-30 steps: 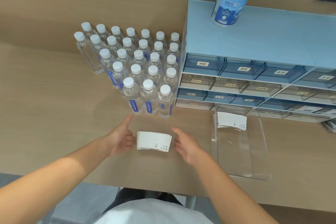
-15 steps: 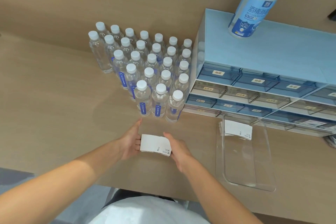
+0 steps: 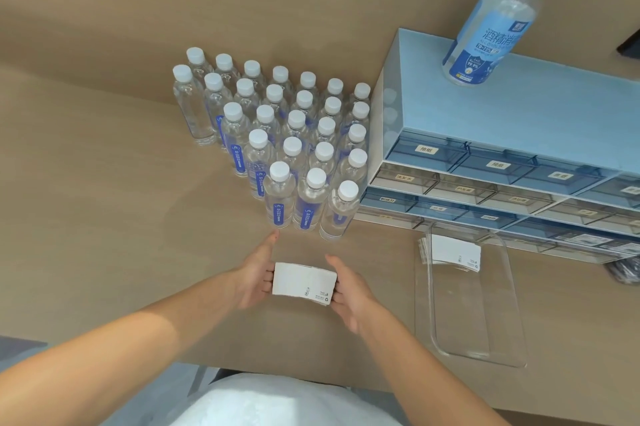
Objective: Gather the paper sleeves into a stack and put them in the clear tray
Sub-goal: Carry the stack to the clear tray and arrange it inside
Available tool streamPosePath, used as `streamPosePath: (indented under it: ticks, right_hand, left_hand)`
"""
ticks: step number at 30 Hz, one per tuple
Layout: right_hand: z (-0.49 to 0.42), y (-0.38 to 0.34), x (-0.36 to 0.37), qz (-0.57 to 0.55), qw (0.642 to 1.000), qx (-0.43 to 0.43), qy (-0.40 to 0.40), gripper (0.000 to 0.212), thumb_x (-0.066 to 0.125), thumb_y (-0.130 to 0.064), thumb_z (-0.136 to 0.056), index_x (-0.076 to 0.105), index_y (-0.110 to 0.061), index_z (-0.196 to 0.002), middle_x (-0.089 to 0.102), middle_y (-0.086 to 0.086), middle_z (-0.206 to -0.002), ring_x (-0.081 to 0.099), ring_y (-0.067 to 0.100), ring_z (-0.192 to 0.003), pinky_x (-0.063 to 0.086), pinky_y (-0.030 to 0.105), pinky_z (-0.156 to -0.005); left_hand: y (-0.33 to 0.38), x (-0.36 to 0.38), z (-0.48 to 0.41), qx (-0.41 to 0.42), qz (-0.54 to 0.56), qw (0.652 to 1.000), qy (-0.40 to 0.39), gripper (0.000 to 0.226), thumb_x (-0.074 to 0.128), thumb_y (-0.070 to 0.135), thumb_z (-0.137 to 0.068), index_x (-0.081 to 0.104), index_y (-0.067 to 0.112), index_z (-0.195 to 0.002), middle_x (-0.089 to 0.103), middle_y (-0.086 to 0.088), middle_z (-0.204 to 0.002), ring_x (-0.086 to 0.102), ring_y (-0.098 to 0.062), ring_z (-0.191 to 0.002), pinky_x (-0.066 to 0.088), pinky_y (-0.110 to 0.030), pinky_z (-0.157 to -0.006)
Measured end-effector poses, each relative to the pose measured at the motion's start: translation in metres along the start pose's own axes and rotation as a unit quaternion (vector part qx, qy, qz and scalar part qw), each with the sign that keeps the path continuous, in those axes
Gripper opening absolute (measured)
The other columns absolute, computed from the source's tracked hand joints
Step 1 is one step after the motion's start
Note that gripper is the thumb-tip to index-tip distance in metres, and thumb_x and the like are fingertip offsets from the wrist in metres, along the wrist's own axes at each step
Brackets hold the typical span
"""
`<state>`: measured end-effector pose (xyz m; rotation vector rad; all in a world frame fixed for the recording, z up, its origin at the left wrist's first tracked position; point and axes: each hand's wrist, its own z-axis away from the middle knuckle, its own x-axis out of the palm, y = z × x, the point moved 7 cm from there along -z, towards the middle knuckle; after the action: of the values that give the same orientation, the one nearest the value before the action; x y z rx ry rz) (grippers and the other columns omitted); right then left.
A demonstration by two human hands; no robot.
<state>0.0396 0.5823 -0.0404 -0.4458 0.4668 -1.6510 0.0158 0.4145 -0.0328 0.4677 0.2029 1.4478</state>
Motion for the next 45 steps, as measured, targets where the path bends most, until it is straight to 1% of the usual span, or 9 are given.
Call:
streamPosePath:
  ticks: [15, 20, 25, 28, 31, 33, 35, 37, 45]
  right_hand:
    - [0.023, -0.010, -0.032, -0.007, 0.999, -0.028, -0.027, 0.032, 0.063, -0.043, -0.088, 0.068, -0.016, -0.103, 0.077, 0.005, -0.102, 0.071, 0.021, -0.101, 0.051, 0.031, -0.094]
    - [0.029, -0.001, -0.054, -0.018, 0.999, -0.035, -0.003, 0.046, 0.067, -0.047, -0.081, 0.065, -0.014, -0.113, 0.078, 0.004, -0.099, 0.074, 0.019, -0.094, 0.056, 0.029, -0.082]
    - [0.048, 0.001, -0.071, -0.039, 0.997, -0.062, 0.022, 0.035, 0.065, -0.039, -0.086, 0.069, -0.012, -0.108, 0.077, 0.006, -0.101, 0.073, 0.021, -0.097, 0.055, 0.029, -0.084]
    - [0.057, 0.004, -0.080, -0.042, 0.994, -0.078, 0.058, 0.027, 0.065, -0.027, -0.088, 0.068, -0.007, -0.107, 0.076, 0.009, -0.101, 0.072, 0.021, -0.094, 0.057, 0.030, -0.083]
    - [0.065, 0.012, -0.083, 0.009, 0.988, -0.106, 0.112, 0.005, 0.064, -0.013, -0.090, 0.066, -0.011, -0.086, 0.073, 0.005, -0.088, 0.069, 0.025, -0.091, 0.054, 0.034, -0.093]
    - [0.068, 0.020, -0.081, 0.044, 0.981, -0.124, 0.143, 0.011, 0.065, -0.004, -0.088, 0.069, -0.014, -0.084, 0.073, 0.003, -0.089, 0.067, 0.021, -0.086, 0.053, 0.030, -0.084]
    - [0.069, 0.029, -0.079, 0.057, 0.975, -0.135, 0.166, 0.017, 0.067, -0.001, -0.084, 0.074, -0.012, -0.095, 0.076, 0.004, -0.097, 0.069, 0.019, -0.086, 0.055, 0.028, -0.083]
    - [0.071, 0.041, -0.076, 0.037, 0.975, -0.136, 0.174, 0.021, 0.068, 0.001, -0.083, 0.075, -0.012, -0.098, 0.076, 0.004, -0.096, 0.070, 0.018, -0.085, 0.056, 0.027, -0.082]
    - [0.086, 0.068, -0.064, -0.174, 0.983, -0.059, -0.018, 0.020, 0.061, 0.008, -0.090, 0.065, 0.009, -0.109, 0.072, 0.023, -0.105, 0.070, 0.031, -0.091, 0.058, 0.037, -0.082]
  left_hand:
    - [0.005, 0.036, 0.020, 0.045, 0.005, 0.998, 0.036, 0.086, 0.033, 0.074, -0.087, 0.055, 0.000, -0.126, 0.068, -0.009, -0.099, 0.063, -0.020, -0.089, 0.035, -0.034, -0.101]
    - [0.003, 0.062, 0.026, 0.059, 0.008, 0.997, 0.039, 0.081, 0.030, 0.070, -0.091, 0.052, 0.002, -0.130, 0.066, -0.006, -0.094, 0.062, -0.017, -0.083, 0.036, -0.031, -0.093]
    - [0.003, 0.080, 0.030, 0.077, -0.012, 0.997, 0.020, 0.058, 0.029, 0.048, -0.101, 0.047, 0.004, -0.136, 0.064, -0.006, -0.100, 0.060, -0.019, -0.089, 0.035, -0.030, -0.092]
    - [-0.007, 0.080, 0.026, 0.088, -0.069, 0.993, 0.028, 0.037, 0.046, 0.031, -0.098, 0.056, 0.006, -0.124, 0.066, -0.006, -0.109, 0.057, -0.020, -0.094, 0.039, -0.029, -0.079]
    - [-0.018, 0.066, 0.018, 0.129, -0.111, 0.981, 0.089, 0.015, 0.067, 0.013, -0.086, 0.061, 0.009, -0.099, 0.068, -0.011, -0.111, 0.063, -0.029, -0.098, 0.049, -0.032, -0.084]
    - [-0.026, 0.056, 0.017, 0.148, -0.122, 0.973, 0.130, 0.015, 0.075, 0.006, -0.075, 0.068, 0.010, -0.087, 0.073, -0.013, -0.100, 0.070, -0.032, -0.095, 0.056, -0.043, -0.091]
    - [-0.031, 0.047, 0.015, 0.169, -0.115, 0.966, 0.156, 0.032, 0.080, 0.005, -0.067, 0.070, 0.009, -0.097, 0.074, -0.010, -0.097, 0.070, -0.030, -0.093, 0.057, -0.045, -0.090]
    - [-0.039, 0.044, 0.020, 0.164, -0.102, 0.972, 0.132, 0.049, 0.083, 0.006, -0.064, 0.066, 0.008, -0.110, 0.072, -0.011, -0.103, 0.070, -0.029, -0.096, 0.056, -0.045, -0.092]
    - [-0.054, 0.054, 0.050, 0.096, 0.004, 0.988, -0.119, 0.026, 0.060, 0.000, -0.091, 0.062, -0.007, -0.116, 0.071, -0.022, -0.112, 0.069, -0.031, -0.103, 0.059, -0.045, -0.083]
